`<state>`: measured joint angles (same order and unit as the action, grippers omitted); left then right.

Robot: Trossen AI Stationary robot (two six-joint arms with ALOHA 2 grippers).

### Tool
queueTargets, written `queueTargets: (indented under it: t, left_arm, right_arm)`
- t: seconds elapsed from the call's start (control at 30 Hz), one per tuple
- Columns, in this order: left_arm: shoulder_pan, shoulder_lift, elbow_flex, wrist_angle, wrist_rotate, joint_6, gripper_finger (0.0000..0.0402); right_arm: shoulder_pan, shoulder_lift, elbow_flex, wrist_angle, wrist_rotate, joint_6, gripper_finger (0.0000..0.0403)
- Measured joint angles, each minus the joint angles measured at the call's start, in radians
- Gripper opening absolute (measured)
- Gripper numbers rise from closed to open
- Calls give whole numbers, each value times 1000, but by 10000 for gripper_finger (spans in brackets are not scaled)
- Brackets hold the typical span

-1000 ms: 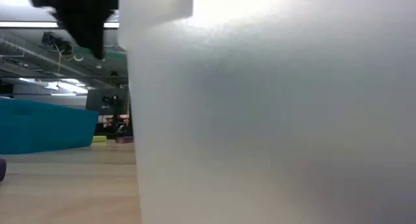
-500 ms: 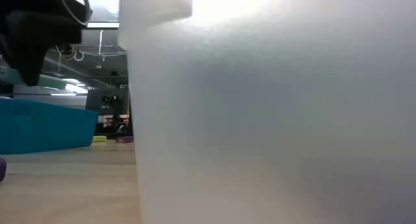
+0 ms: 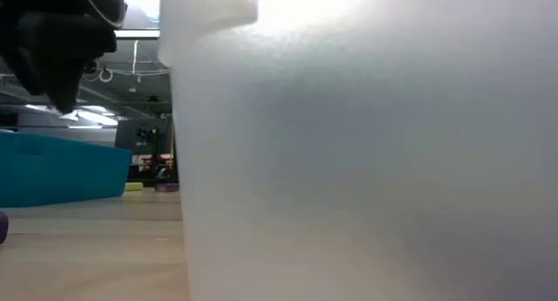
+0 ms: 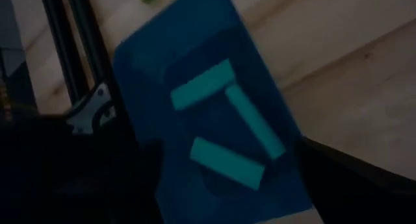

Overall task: Sort blocks
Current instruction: Put the violet block into the transparent bin

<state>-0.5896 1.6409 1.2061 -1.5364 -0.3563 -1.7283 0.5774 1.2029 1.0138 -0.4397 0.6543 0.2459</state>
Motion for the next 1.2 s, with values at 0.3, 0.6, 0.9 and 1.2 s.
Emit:
queueTargets:
  t: [0.3,0.6,0.9,1.2]
  left_arm:
    - [-2,0,200,35,-428,176,354]
    - [98,0,288,486,-560,729,355]
    - [126,-23,261,1124,-666,1430,355]
    - [171,-241,55,1152,-680,1436,325]
  right_arm:
    - [-222,-1,0,10,2,-124,263]
    - [-723,51,0,-74,-396,-177,263]
    - [-1101,130,0,-190,-643,-325,267]
    - [-1387,61,0,-203,-698,-251,271]
